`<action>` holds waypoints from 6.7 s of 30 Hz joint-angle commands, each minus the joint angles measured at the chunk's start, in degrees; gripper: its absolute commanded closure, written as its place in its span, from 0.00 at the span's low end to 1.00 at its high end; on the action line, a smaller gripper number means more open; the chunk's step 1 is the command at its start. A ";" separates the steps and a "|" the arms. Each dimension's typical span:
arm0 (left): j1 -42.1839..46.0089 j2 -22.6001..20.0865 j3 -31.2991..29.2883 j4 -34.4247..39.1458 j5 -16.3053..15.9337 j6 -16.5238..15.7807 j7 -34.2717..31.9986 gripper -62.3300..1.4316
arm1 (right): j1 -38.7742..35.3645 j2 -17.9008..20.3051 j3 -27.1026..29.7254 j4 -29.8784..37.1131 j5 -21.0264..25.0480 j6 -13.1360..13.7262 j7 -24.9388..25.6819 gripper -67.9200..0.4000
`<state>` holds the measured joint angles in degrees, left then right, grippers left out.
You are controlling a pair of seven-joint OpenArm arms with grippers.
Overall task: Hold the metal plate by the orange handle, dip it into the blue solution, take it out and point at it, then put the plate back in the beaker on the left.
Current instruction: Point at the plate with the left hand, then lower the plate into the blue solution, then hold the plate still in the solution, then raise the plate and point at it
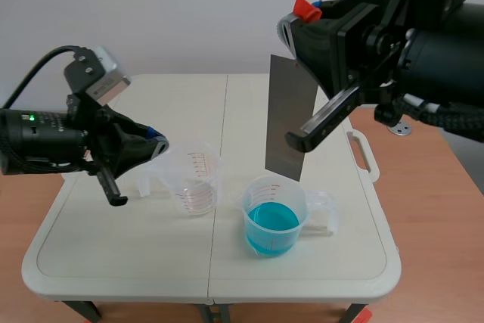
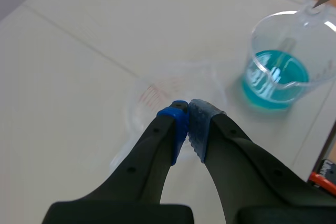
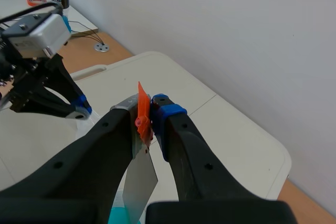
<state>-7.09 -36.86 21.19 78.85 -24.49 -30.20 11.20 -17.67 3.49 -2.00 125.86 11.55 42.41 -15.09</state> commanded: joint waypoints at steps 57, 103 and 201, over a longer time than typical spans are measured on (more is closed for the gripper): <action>64.35 -6.51 -36.09 0.66 8.52 12.94 -13.07 0.95 | 4.52 0.00 -0.31 -28.30 -5.51 0.31 13.55 0.97; 64.19 -6.51 -36.09 0.66 8.70 12.92 -12.85 0.95 | 4.55 0.00 -0.31 -33.51 -12.92 0.31 19.56 0.97; 39.82 -12.85 -31.67 9.14 3.87 -3.91 -14.64 0.95 | 4.00 0.02 -2.21 -3.58 5.79 0.31 -2.23 0.97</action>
<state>33.50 -49.82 -11.09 87.37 -19.97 -34.06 -2.85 -14.02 3.49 -4.40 120.84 16.38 42.33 -18.00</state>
